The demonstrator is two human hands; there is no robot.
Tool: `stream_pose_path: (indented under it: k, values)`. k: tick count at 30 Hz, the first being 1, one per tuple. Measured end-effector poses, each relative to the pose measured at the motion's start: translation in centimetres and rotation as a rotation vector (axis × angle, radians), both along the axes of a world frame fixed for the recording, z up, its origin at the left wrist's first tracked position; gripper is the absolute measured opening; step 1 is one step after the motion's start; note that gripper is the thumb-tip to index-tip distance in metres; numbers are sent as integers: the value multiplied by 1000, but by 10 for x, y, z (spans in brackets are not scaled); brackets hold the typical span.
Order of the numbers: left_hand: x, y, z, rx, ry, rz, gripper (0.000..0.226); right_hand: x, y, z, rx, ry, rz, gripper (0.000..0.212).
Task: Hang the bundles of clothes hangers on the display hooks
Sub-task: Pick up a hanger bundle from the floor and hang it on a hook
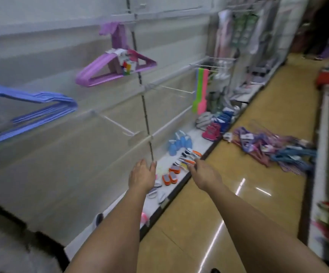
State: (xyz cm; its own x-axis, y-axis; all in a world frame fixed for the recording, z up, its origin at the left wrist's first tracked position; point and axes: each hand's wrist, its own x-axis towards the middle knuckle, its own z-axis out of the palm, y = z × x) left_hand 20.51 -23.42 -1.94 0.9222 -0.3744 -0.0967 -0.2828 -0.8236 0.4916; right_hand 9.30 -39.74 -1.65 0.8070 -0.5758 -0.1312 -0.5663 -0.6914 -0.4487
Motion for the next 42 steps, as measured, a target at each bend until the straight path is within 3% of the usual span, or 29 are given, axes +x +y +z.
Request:
stream_pose_path:
  k: [13,26,34,42]
  values:
    - [-55,-247,-20,-76,77,-370,57,-105,-199,-9,28,48,-387,56]
    - [-112,-444,-45,-22,182,-524,61,-185,-371,-48,113,86,-564,56]
    - [-99,-543,-52,-13,207,-581,59,-174,-452,-64,131,86,-646,57]
    - [-17,-650,-50,-21,223,-606,57,-97,-556,-61,132,64,-731,57]
